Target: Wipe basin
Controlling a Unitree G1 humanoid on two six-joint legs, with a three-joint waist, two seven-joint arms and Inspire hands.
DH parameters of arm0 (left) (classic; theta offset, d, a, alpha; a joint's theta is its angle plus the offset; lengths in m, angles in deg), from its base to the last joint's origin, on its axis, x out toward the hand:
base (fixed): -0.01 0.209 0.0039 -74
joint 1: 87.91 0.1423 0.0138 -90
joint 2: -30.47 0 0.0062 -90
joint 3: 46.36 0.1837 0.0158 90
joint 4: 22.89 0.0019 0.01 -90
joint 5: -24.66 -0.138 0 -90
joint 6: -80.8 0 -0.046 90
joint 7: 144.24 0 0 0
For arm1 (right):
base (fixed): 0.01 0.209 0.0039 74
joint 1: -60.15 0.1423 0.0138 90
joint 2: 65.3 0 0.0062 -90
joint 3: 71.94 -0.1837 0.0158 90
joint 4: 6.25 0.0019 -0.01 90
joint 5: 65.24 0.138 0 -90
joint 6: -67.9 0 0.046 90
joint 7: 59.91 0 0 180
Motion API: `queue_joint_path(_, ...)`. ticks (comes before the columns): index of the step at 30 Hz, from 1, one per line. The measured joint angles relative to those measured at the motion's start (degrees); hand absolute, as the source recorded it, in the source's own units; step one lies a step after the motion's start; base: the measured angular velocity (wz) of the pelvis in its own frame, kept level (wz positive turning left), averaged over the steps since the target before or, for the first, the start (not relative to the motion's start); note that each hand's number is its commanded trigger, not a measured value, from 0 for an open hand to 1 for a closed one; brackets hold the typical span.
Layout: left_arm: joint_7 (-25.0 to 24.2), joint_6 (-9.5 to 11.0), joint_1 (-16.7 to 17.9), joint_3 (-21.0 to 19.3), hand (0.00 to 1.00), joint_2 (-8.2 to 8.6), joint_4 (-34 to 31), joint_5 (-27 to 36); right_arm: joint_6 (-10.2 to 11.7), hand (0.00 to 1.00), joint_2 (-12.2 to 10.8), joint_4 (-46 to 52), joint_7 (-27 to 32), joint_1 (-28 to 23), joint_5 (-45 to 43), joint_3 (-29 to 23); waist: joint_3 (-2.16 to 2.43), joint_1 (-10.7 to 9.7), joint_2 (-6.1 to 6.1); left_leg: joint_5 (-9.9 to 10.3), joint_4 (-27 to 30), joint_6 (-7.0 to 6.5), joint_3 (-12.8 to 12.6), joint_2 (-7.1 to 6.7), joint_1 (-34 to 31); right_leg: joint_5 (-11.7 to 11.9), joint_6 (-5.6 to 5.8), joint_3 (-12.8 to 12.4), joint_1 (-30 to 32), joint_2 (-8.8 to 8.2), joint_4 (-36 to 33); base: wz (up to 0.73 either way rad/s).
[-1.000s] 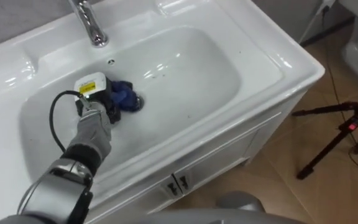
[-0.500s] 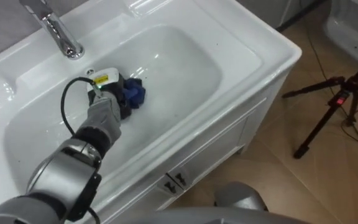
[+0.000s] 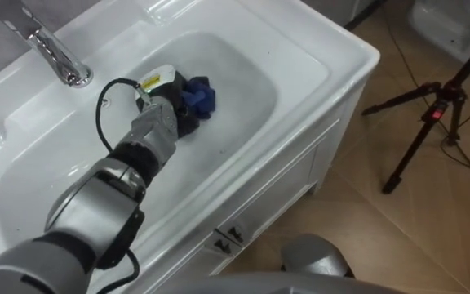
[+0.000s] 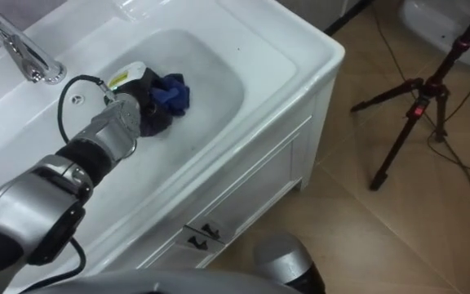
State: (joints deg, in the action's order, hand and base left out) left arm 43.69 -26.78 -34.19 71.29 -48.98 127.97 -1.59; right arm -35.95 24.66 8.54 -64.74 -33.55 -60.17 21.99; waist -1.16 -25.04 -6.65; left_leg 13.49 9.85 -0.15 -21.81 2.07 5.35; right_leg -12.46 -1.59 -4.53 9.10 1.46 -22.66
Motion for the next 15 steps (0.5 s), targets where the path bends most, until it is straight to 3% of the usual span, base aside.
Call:
queue_joint_path(4,0.01,0.05,-0.37,0.69,1.00,-0.20,-0.16,1.61,0.01,0.00,0.06,0.06,0.81,-0.23,1.45,0.48,0.01,0.12,-0.02,0.06,0.05,0.00,0.10,0.04,-0.19,0.10,0.07,0.08,-0.03,-0.02,0.24,0.01)
queue_joint_path(6,0.02,0.11,-0.47,0.84,1.00,-0.20,-0.25,2.92,0.02,0.00,0.23,0.09,1.04,-0.03,1.51,0.53,0.25,0.14,-0.47,0.06,0.10,0.00,0.09,0.19,-0.59,0.57,0.15,0.04,-0.03,0.19,1.07,0.00)
queue_joint_path(15,0.33,0.10,-0.69,0.68,1.00,-1.01,-5.55,6.59,0.14,0.00,0.13,0.00,2.23,0.19,2.67,0.52,0.08,0.75,-0.51,0.04,-0.01,-0.01,-1.20,0.33,-0.10,1.21,0.22,-0.76,-0.46,0.62,2.10,-0.07)
